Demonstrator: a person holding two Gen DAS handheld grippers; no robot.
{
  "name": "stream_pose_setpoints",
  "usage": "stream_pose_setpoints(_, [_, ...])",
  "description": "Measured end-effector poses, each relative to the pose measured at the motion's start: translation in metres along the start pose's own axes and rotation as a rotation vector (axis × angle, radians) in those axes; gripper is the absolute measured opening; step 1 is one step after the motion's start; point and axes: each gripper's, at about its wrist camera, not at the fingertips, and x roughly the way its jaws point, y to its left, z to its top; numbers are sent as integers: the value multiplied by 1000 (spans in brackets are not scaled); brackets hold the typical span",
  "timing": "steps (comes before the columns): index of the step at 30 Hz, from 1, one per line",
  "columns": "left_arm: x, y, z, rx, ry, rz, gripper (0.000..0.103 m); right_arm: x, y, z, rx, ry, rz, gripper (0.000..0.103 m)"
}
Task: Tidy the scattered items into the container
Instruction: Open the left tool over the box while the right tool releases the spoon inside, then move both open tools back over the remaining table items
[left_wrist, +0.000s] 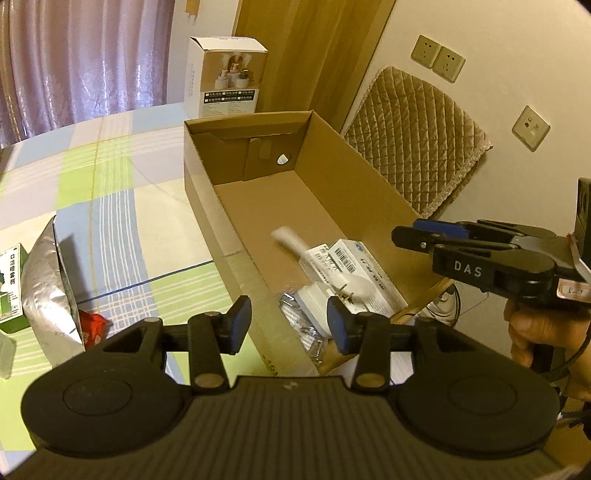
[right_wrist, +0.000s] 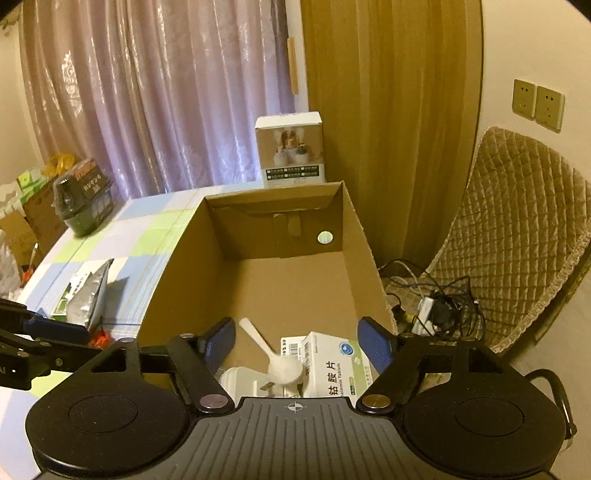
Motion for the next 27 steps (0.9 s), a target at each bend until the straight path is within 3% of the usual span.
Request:
stream_pose_setpoints(11, [-12, 18, -20, -45, 9, 15, 49, -17, 12, -8, 1, 2, -5, 78])
stream_pose_setpoints(21, [-52, 48, -48, -112, -7, 70, 89, -47, 41, -7, -4, -32, 32, 78])
stream_pose_setpoints(27, [-87, 75, -77, -146, -15, 146, 98, -59, 78, -8, -32, -45, 85, 78])
